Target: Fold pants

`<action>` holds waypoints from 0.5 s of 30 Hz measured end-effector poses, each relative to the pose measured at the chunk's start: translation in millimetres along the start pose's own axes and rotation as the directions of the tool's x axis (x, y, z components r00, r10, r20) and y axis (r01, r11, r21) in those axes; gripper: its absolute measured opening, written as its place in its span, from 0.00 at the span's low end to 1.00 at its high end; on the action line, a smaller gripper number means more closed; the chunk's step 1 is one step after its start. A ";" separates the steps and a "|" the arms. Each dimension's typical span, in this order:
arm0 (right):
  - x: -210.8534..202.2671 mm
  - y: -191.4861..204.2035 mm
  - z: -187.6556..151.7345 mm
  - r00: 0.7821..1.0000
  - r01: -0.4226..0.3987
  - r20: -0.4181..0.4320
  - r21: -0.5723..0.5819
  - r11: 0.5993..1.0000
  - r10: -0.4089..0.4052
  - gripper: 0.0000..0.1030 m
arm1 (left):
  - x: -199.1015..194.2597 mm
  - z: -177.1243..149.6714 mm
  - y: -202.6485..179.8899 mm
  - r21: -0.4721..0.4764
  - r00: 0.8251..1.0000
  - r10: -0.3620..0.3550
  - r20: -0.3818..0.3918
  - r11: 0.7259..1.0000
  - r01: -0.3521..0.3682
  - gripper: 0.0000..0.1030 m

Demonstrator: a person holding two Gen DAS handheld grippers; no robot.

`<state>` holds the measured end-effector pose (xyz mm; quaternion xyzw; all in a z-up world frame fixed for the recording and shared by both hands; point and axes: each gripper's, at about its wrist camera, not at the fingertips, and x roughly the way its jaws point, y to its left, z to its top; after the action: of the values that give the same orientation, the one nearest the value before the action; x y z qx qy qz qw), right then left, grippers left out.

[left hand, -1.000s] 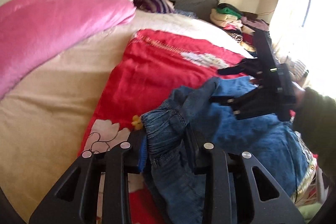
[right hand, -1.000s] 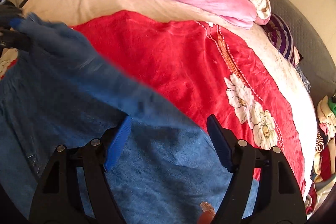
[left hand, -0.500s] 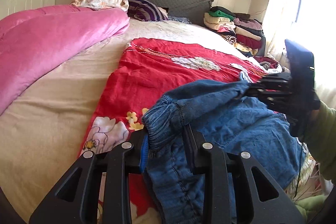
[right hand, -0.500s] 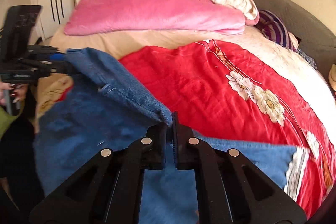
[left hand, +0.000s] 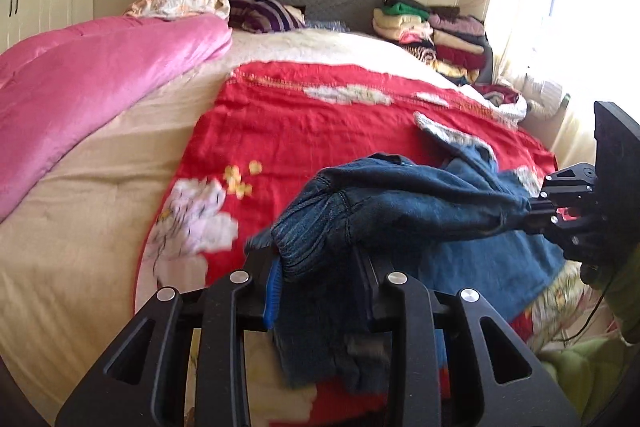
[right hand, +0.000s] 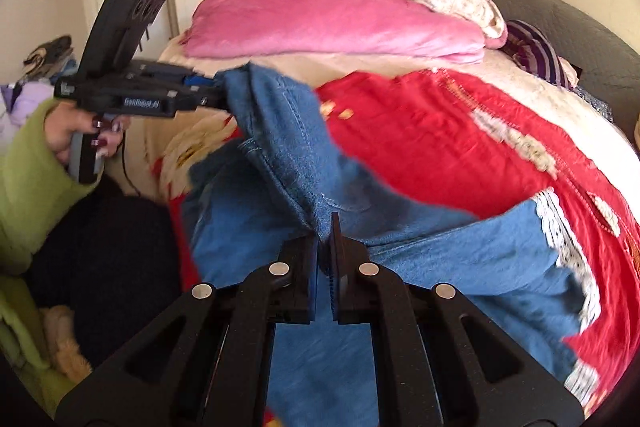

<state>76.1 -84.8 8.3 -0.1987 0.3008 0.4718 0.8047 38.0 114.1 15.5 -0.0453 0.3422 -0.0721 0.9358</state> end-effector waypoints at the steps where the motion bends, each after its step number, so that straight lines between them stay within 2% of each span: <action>1: 0.9 4.8 -4.6 1.000 -0.010 -0.009 0.007 1.000 0.010 0.01 | -2.1 -4.1 -0.9 0.000 1.000 0.000 -0.009 1.000 0.000 0.28; 4: 4.2 16.2 -18.0 0.999 -0.035 -0.034 0.026 0.999 0.036 0.01 | -7.7 -18.6 -2.9 0.001 0.999 0.006 -0.045 1.000 -0.006 0.30; 11: 12.8 38.5 -36.7 0.995 0.013 -0.100 -0.040 0.999 -0.017 0.01 | -7.8 -40.1 2.6 -0.059 0.994 0.020 -0.104 0.998 -0.026 0.37; 15: 16.3 44.7 -42.3 0.993 0.030 -0.108 -0.068 0.997 -0.037 0.01 | -13.4 -43.3 13.5 -0.097 0.991 0.051 -0.122 0.993 -0.063 0.41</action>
<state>30.4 -78.6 -35.6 -0.2556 0.3251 0.4562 0.7880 1.3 128.0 -10.8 -0.0780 0.4020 -0.0306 0.9118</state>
